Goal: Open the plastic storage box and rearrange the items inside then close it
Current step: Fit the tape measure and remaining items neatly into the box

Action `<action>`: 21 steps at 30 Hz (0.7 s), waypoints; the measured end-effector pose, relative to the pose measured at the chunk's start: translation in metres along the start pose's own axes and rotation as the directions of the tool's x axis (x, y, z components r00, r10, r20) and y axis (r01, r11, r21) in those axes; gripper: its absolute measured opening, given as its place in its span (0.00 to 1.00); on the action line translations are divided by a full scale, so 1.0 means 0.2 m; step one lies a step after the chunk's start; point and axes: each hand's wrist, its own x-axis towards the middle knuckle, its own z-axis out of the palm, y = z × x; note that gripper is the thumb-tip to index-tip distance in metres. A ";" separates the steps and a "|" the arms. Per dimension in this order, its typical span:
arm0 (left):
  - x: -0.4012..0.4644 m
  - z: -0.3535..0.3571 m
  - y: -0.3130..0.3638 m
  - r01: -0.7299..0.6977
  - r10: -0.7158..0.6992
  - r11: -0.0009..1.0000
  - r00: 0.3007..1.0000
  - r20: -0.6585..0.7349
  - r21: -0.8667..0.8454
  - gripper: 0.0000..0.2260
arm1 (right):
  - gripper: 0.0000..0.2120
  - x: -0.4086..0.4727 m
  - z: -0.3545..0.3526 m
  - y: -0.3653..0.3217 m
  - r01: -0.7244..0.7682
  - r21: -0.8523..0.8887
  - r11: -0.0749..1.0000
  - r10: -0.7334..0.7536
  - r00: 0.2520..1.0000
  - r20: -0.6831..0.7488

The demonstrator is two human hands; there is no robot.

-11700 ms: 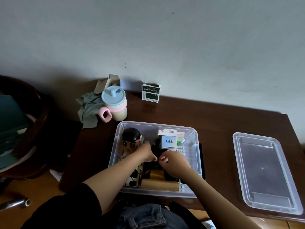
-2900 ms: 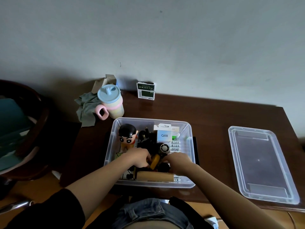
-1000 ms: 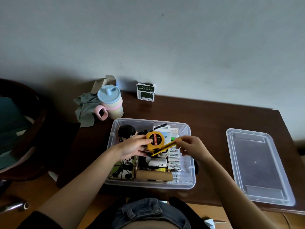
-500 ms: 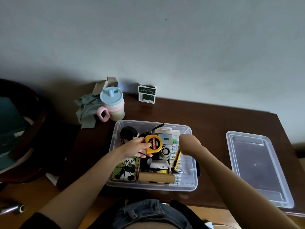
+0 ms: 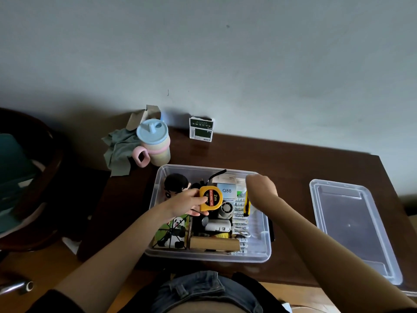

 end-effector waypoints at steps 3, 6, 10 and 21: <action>0.01 0.01 0.01 0.004 -0.005 1.000 1.000 0.026 0.021 0.12 | 0.15 0.00 0.04 -0.01 0.095 -0.059 0.994 -0.092 0.994 0.057; 0.00 0.01 0.02 0.005 -0.006 0.999 0.999 0.032 0.034 0.12 | 0.13 0.04 0.00 0.00 0.086 -0.101 0.991 -0.075 0.991 0.107; 0.00 0.02 0.02 0.008 -0.008 0.999 1.000 0.023 0.037 0.13 | 0.11 0.07 -0.03 0.01 0.153 -0.191 0.969 -0.114 0.973 0.200; 0.00 0.05 0.02 0.002 -0.004 0.996 1.000 0.019 0.085 0.13 | 0.14 0.01 0.10 -0.06 0.196 -0.276 0.941 -0.181 0.980 0.081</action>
